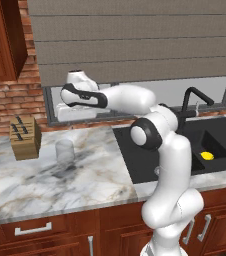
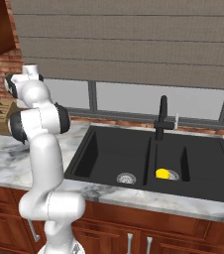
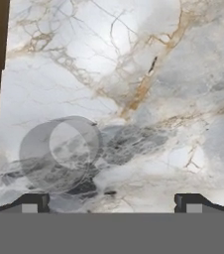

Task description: Move any existing items from the left basin to the right basin for drying. Then move the glass cup from the counter to the left basin of the sink for washing.

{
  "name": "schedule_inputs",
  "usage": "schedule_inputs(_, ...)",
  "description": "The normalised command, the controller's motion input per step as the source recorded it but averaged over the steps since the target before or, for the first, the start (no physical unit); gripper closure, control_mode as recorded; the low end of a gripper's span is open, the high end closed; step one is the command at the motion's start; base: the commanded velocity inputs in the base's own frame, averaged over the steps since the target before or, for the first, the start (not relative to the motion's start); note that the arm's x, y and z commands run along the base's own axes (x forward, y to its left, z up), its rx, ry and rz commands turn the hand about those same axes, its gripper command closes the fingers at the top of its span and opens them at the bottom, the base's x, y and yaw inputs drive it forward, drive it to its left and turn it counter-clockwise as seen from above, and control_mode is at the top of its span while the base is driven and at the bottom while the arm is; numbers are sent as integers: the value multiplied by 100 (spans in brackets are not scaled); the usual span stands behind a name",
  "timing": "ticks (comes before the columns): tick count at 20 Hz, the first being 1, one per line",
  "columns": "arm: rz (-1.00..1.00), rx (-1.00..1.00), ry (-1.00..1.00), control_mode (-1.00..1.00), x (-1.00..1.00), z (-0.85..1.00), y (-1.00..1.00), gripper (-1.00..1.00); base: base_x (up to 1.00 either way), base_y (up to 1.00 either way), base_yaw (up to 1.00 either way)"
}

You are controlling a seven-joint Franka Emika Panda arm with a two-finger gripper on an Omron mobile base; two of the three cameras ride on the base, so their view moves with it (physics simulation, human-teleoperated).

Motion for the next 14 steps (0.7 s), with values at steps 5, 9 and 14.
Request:
schedule_inputs(5, 0, 0, 0, -100, 0, -25, 0, -100, 0, 0, 0)
schedule_inputs(9, 0, 0, 0, -100, 0, -19, 0, -100, 0, 0, 0)
schedule_inputs(14, 0, 0, 0, -100, -3, -17, 0, -100, 0, 0, 0)
